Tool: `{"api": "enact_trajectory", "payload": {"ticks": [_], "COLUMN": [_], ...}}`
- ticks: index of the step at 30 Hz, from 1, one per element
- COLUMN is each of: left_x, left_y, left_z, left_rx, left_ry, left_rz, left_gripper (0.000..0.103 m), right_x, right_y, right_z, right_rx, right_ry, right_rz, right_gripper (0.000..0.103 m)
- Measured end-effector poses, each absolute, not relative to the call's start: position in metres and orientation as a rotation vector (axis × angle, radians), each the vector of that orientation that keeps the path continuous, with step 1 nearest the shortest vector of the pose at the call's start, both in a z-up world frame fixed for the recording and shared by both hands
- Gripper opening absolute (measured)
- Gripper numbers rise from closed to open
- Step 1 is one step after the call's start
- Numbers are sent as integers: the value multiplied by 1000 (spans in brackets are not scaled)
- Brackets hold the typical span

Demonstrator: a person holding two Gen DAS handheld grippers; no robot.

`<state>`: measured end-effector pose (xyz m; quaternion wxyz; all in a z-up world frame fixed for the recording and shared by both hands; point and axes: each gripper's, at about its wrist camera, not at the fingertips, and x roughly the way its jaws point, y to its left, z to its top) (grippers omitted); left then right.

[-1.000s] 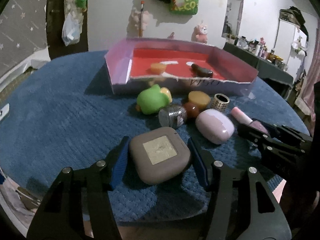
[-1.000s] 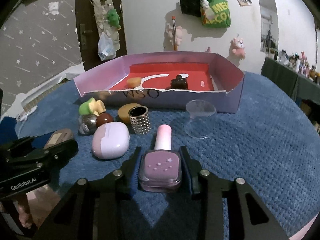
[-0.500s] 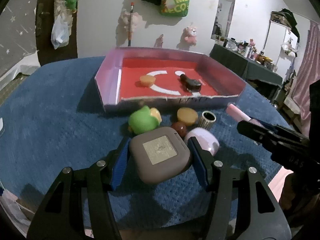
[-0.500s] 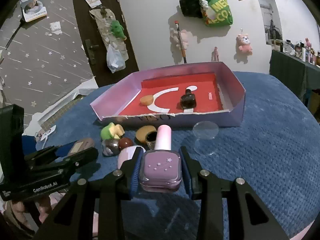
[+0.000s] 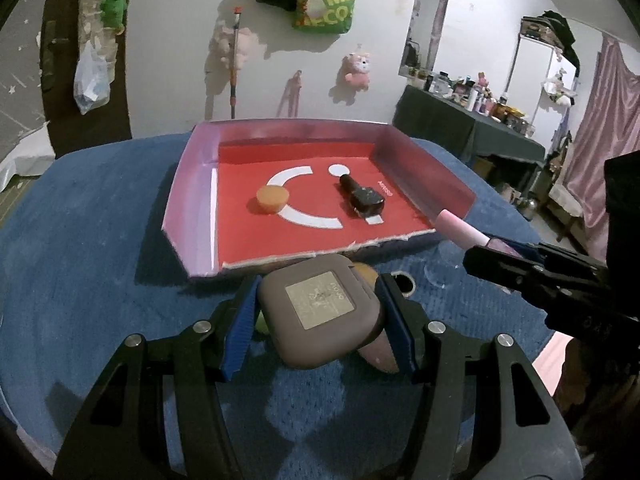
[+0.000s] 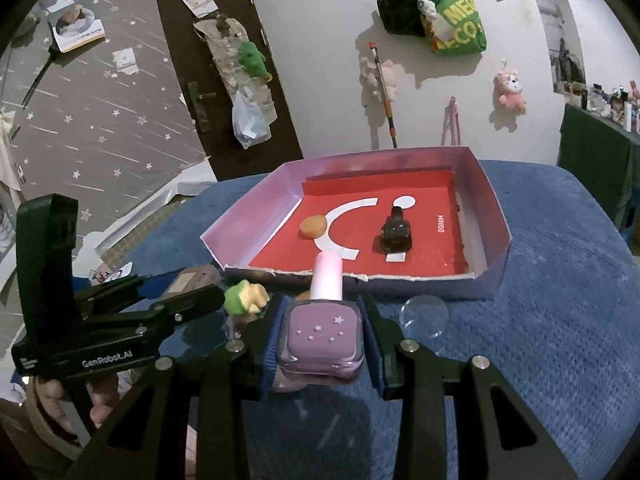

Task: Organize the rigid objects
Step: 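Close left gripper on the brown compact while right gripper closes on the pink nail polish, then carry the compact with left gripper into the red box while right gripper carries the pink polish there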

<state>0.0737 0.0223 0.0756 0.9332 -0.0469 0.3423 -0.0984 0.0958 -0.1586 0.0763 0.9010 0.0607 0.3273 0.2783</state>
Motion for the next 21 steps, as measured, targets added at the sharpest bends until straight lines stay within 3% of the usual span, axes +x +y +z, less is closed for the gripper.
{"api": "enact_trajectory", "payload": {"ticks": [21], "left_x": [171], "left_y": [24], "left_z": [70], "left_rx": [-76], "left_ry": [847], "left_rz": [-248], "left_gripper": [56], "right_x": [195], "right_y": [-149], "right_z": [80], "right_rx": [70], "right_ry": [855], "right_rz": [632], "right_gripper": [39]}}
